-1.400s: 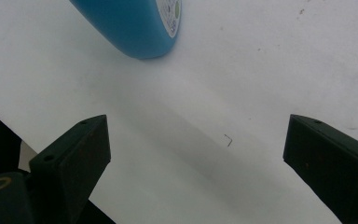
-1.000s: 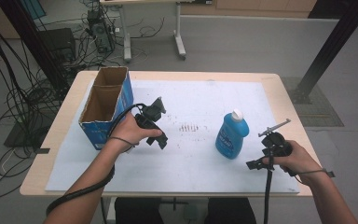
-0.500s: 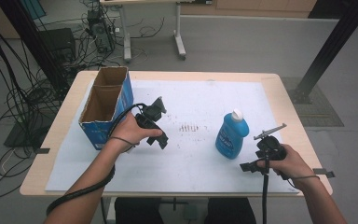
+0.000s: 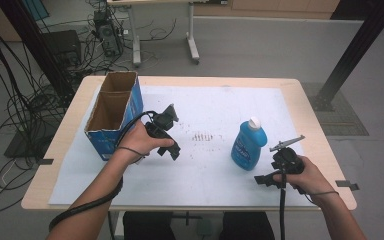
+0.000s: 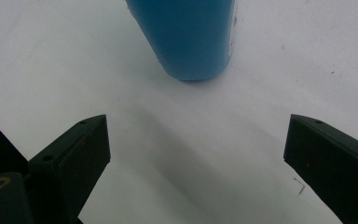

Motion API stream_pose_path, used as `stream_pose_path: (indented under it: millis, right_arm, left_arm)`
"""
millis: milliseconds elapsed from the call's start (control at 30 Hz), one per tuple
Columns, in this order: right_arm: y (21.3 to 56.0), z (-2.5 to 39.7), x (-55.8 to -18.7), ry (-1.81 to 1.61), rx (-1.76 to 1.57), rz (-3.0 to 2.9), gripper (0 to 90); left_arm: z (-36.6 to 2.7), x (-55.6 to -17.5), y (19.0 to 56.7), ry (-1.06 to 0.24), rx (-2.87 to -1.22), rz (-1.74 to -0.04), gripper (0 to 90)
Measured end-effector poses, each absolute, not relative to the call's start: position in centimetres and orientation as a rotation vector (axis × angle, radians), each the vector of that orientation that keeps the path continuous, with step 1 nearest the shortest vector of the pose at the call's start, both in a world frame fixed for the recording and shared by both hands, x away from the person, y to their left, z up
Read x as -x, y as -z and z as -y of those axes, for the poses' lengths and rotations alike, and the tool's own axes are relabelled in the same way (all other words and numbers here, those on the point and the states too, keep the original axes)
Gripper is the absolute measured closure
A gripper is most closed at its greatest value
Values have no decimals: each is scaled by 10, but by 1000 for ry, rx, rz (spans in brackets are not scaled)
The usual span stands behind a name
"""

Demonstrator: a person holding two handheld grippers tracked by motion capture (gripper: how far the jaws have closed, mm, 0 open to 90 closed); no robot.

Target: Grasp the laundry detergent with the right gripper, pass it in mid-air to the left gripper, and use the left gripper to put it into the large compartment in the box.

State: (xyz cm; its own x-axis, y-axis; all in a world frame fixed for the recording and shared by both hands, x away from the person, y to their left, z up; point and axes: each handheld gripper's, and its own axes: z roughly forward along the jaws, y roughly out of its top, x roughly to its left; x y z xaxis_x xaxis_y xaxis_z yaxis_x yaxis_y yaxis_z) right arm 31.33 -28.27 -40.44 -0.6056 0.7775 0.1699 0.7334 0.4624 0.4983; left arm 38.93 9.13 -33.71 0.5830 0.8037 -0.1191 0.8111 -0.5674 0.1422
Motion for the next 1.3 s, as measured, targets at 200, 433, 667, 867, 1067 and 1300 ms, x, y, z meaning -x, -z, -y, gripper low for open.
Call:
stream_pose_path:
  millis: [200, 433, 667, 867, 1067, 1300]
  right_arm:
    - [407, 281, -312, -869, -1348, -2595, 66]
    - [408, 281, -312, -906, -1321, -2565, 66]
    - [410, 280, -309, -958, -1322, -2528, 64]
    - [410, 279, -308, -995, -1288, -2497, 63]
    - [412, 278, -307, -1016, -1268, -2480, 60]
    - [415, 275, -305, -1028, -1238, -2460, 58]
  left_arm:
    - [-91, -389, 335, 58, -2624, -1357, 107]
    - [-92, -389, 336, 59, -2629, -1355, 107]
    - [-91, -389, 335, 58, -2632, -1354, 107]
    - [-91, -388, 334, 56, -2633, -1355, 107]
    - [-90, -387, 335, 58, -2632, -1354, 107]
    - [-89, -385, 334, 54, -2635, -1350, 107]
